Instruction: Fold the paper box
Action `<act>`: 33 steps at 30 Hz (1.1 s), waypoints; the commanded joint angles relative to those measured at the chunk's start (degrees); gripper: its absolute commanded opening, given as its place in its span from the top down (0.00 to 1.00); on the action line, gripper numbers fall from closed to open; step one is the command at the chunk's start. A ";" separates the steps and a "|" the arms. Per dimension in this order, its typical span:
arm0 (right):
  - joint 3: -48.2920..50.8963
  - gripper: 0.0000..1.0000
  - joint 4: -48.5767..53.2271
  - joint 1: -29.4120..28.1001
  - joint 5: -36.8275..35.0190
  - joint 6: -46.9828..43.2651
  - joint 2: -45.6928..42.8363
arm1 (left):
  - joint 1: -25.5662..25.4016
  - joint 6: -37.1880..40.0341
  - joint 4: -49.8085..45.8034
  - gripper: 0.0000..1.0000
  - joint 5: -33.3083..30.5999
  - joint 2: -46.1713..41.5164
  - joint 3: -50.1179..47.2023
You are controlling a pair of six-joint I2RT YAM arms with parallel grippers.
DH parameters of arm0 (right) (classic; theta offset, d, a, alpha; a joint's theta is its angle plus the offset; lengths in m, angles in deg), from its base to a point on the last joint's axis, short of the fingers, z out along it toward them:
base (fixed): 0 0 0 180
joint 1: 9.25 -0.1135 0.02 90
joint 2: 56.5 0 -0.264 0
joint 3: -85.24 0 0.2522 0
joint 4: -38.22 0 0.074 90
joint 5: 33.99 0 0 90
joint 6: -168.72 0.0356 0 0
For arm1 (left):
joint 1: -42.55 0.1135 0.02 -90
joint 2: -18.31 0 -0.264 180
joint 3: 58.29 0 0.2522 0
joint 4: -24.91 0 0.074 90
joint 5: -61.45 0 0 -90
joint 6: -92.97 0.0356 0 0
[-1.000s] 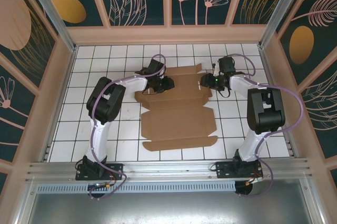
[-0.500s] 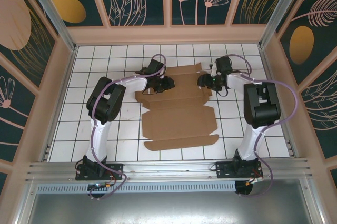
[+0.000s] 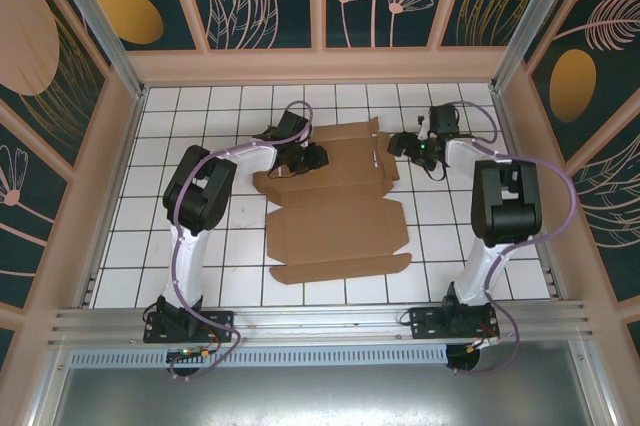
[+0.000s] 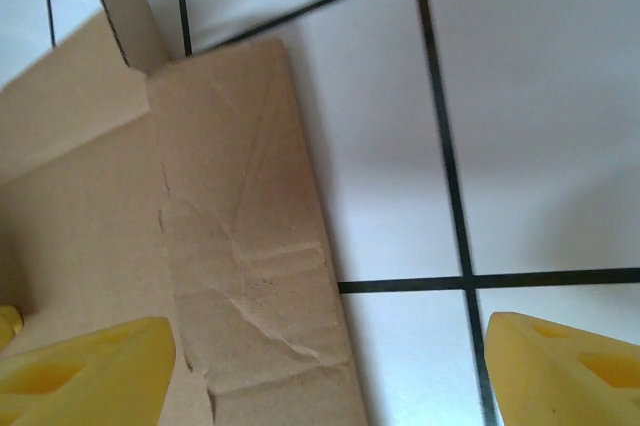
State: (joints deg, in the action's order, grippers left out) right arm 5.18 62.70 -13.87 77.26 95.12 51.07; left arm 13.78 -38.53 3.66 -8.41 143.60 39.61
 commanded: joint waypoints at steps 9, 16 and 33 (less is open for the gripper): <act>-5.95 0.16 -1.69 -0.63 19.01 0.72 8.81 | 0.74 4.77 -6.43 0.69 -1.08 3.92 1.25; -6.24 0.15 -0.96 -3.02 24.48 0.45 9.16 | 0.74 5.72 -7.15 0.69 -1.07 3.64 1.93; 0.10 0.16 -9.24 -4.09 30.11 8.81 -0.77 | 0.75 5.37 -7.10 0.69 -2.12 3.94 1.82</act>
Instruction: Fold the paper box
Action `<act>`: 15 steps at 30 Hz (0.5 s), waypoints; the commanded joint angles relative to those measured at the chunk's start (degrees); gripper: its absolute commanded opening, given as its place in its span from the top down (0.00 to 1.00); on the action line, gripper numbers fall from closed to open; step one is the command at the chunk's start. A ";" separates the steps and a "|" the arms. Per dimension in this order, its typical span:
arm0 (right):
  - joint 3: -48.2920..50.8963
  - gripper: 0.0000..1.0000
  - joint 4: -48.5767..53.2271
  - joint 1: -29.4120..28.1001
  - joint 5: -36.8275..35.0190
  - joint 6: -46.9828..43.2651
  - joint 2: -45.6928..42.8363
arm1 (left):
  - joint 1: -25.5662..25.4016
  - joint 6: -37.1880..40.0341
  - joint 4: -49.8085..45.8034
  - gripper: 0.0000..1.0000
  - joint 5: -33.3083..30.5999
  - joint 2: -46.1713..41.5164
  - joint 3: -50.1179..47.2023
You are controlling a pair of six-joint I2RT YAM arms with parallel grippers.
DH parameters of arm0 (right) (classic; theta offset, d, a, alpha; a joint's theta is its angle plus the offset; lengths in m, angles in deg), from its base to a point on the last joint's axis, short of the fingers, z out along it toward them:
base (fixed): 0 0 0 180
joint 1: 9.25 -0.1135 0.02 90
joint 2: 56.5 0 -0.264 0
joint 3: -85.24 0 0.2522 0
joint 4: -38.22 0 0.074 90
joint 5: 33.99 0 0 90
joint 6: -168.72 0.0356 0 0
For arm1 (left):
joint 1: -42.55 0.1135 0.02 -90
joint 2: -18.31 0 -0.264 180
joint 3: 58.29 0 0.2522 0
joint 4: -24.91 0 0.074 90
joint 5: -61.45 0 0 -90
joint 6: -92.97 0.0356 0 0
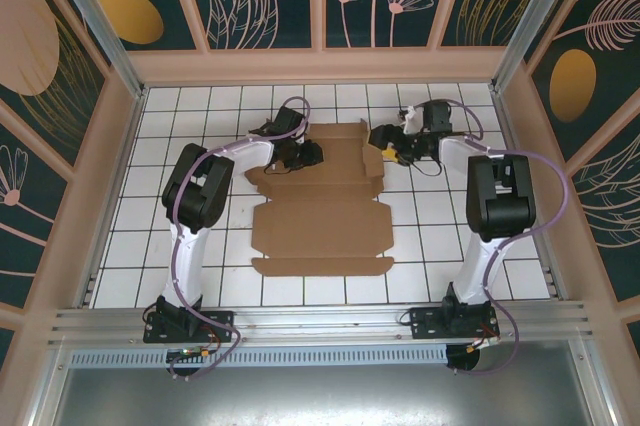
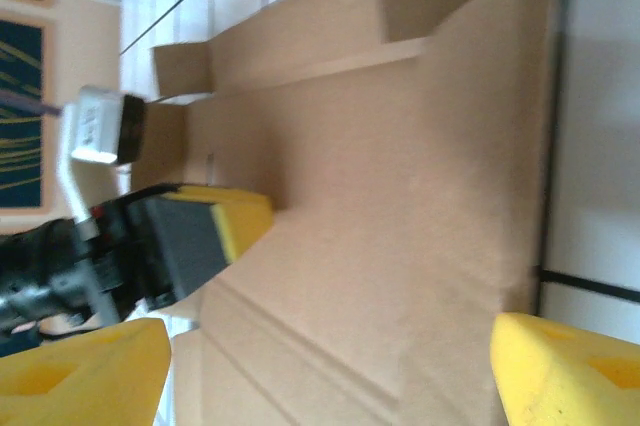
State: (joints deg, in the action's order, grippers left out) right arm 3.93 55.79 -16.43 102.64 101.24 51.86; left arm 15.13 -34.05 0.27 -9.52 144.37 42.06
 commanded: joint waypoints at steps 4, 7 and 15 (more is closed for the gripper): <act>-0.34 0.16 -0.62 -3.82 3.33 1.84 0.62 | -0.54 0.64 -3.63 0.69 -1.00 3.31 -0.71; -1.78 0.18 1.11 -5.36 1.14 0.76 3.04 | -0.53 0.66 -3.71 0.69 -1.01 3.36 -0.71; 0.33 0.19 1.48 -3.49 -19.06 -1.58 -5.75 | 0.57 -0.14 -3.30 0.70 -0.68 2.91 -1.31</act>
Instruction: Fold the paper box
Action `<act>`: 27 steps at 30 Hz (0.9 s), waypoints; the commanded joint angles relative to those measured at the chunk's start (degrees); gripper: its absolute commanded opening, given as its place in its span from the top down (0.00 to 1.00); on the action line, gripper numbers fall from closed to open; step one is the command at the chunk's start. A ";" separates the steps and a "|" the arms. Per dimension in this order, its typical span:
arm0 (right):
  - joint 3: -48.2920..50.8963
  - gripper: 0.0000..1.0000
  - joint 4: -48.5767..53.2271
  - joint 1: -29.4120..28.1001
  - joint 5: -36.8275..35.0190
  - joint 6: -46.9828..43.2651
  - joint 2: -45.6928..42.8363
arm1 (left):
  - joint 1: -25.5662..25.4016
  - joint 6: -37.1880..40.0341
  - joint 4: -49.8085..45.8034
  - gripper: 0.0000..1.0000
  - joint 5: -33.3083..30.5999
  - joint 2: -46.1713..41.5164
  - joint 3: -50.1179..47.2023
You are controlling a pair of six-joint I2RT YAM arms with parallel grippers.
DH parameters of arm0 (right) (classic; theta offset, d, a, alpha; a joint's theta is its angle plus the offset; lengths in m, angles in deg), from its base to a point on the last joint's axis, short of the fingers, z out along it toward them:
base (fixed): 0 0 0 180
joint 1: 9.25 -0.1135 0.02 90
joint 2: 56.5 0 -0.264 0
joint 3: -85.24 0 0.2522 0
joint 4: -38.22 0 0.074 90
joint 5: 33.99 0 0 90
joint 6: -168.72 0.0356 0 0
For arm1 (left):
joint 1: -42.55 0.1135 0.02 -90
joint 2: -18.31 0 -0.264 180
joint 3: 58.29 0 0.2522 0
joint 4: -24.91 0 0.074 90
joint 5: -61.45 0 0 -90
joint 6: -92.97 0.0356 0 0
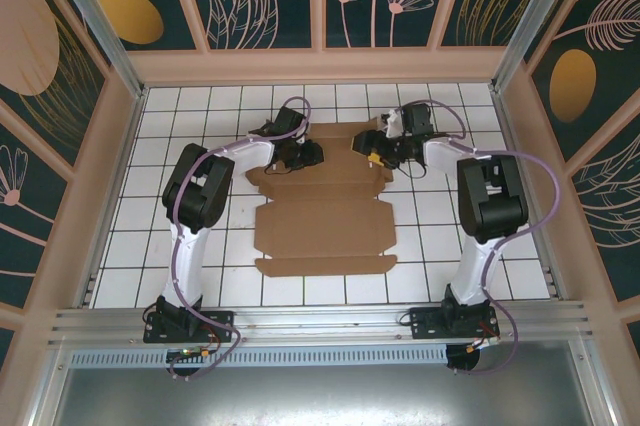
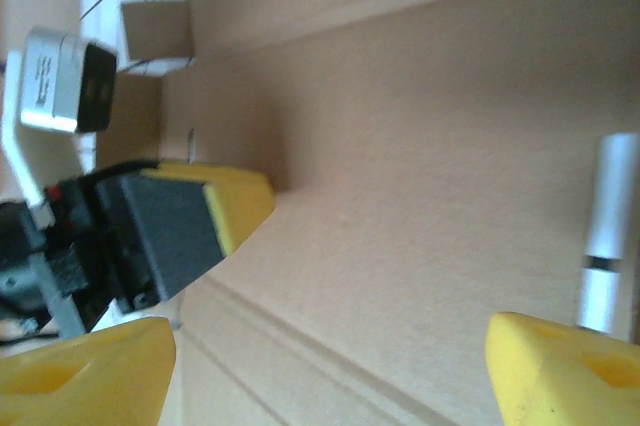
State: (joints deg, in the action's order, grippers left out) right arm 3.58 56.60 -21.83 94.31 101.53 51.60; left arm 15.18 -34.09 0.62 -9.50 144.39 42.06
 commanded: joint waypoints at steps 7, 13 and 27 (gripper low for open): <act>-2.49 0.14 8.12 3.40 -21.04 -6.18 -1.91 | 0.57 -0.14 -3.36 0.70 -0.42 3.46 -1.38; -5.24 0.15 12.71 0.68 -32.33 -9.88 1.67 | 0.66 -0.05 -3.45 0.70 -0.57 3.47 -1.29; -10.21 0.73 12.76 1.13 -18.03 -10.00 7.03 | 0.82 -0.04 -3.43 0.70 -0.42 3.43 -1.27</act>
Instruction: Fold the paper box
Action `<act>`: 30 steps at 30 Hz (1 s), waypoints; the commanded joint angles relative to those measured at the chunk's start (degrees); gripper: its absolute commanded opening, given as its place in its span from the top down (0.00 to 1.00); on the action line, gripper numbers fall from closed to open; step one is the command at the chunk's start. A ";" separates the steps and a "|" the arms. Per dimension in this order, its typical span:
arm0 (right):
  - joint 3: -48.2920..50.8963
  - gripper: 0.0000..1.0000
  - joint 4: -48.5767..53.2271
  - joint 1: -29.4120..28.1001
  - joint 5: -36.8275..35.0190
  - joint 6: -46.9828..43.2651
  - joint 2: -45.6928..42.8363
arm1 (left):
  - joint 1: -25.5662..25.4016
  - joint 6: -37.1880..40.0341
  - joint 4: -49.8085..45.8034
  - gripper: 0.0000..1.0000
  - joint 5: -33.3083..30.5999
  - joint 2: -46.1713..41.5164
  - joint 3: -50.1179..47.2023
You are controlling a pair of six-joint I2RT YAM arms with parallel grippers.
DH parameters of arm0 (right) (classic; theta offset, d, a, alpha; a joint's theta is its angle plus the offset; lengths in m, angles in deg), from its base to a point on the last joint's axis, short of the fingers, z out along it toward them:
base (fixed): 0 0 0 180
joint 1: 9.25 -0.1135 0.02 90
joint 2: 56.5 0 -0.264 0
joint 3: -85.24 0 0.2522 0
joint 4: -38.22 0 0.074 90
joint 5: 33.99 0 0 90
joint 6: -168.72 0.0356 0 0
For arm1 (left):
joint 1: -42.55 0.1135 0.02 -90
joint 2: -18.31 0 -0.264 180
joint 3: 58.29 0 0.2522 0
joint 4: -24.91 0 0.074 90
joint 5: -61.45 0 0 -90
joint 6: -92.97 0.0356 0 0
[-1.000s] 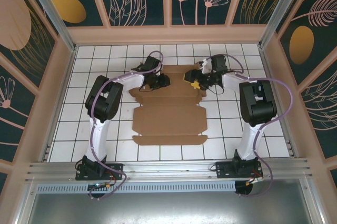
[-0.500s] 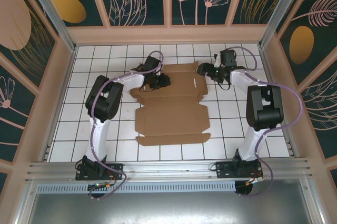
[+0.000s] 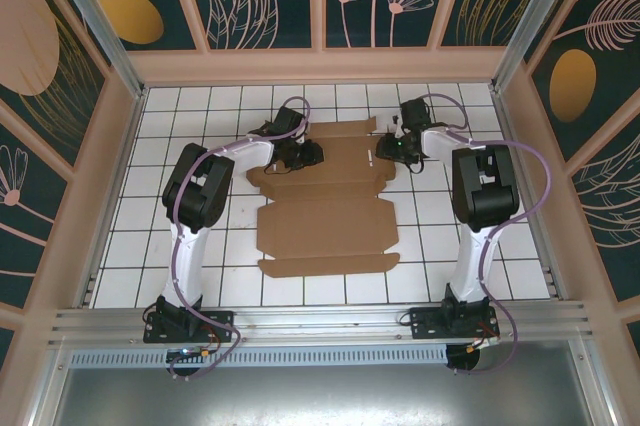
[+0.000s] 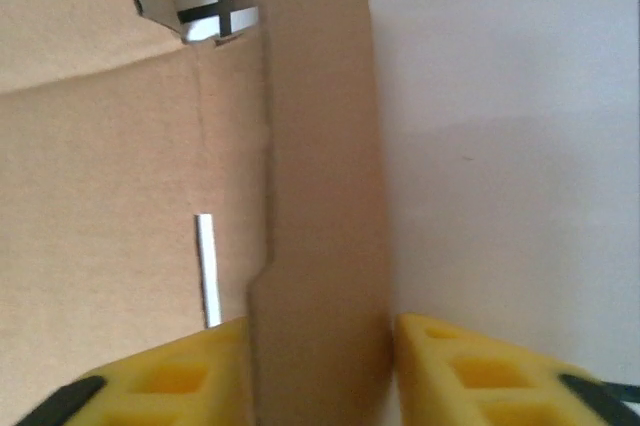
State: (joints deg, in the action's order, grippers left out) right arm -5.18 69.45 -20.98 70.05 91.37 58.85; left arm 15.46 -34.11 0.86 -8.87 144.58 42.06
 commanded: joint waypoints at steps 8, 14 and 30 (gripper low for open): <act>0.84 0.83 -1.83 1.24 13.24 1.89 -4.17 | 0.63 -0.10 -3.57 0.70 -0.96 3.01 -1.23; 1.36 0.83 -3.20 1.18 18.84 4.19 -6.01 | 0.61 -0.10 -3.47 0.70 -0.80 3.09 -1.24; -5.63 0.20 1.94 -6.97 13.34 1.95 1.72 | 0.64 0.01 -3.69 0.70 -0.59 2.83 -1.24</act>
State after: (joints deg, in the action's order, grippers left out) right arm -9.31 68.18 -27.47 86.40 94.16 58.15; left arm 16.20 -34.11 0.91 -8.58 144.58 42.06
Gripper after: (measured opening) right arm 0.789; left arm 0.303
